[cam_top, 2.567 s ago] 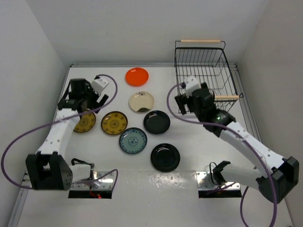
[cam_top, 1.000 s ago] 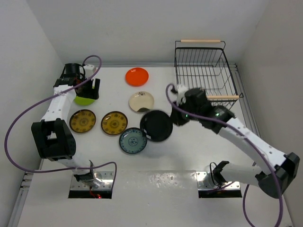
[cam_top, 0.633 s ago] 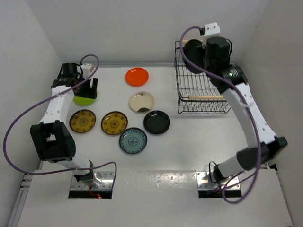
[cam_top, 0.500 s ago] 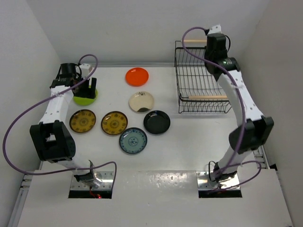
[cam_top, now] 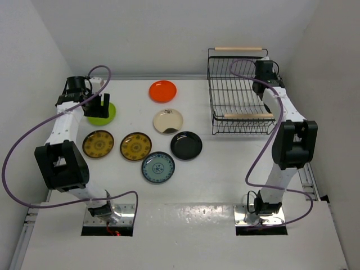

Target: Load the plates into the dish rack

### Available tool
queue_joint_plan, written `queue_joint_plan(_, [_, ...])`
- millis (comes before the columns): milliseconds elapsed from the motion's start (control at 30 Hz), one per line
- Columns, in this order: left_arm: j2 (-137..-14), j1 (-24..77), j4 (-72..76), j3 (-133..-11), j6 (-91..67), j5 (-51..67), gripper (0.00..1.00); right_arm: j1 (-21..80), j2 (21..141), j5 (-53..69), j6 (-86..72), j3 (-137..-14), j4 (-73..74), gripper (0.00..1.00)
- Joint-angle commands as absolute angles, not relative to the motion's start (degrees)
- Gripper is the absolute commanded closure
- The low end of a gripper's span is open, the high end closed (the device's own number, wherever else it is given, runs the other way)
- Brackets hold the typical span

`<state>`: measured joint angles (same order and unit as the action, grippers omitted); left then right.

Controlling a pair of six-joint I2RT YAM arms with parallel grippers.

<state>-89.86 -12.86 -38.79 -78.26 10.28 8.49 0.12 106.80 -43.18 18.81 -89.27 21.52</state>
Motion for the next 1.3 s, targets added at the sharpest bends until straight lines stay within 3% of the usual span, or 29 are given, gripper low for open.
queue_joint_plan(0, [-90.3,-13.7,-37.6,-79.7,10.5,8.3,0.19,0.1,107.9,-40.7,15.6,-89.2,19.9,1.00])
queue_joint_plan(500, [-91.8,-13.7,-37.6,-80.2,11.1,6.7,0.19,0.6,112.4,-43.5,16.1,-85.0,19.1,1.00])
queue_joint_plan(600, [-92.4,-14.2,-37.6,-80.2,11.7,6.7,0.16,0.8,112.7,-42.4,15.0,-86.2,21.1,1.00])
queue_joint_plan(633, [-92.4,-14.2,-37.6,-80.2,11.7,7.4,0.13,1.0,113.1,-41.8,14.0,-86.5,21.7,0.96])
queue_joint_plan(700, [-94.9,-14.8,-37.6,-80.2,12.2,7.4,0.04,1.1,113.3,-40.8,12.8,-88.4,24.3,0.76])
queue_joint_plan(767, [-97.4,-16.3,-38.9,-82.2,12.2,6.9,0.03,1.1,113.4,-40.3,11.7,-90.6,25.6,0.55])
queue_joint_plan(1033, [-108.1,-23.4,-40.8,-84.8,12.7,6.2,0.01,1.7,110.9,-38.5,8.4,-95.4,30.1,0.27])
queue_joint_plan(1267, [-113.6,-25.1,-41.4,-84.3,14.5,5.3,0.02,4.3,106.4,-35.6,7.5,-96.2,33.2,0.15])
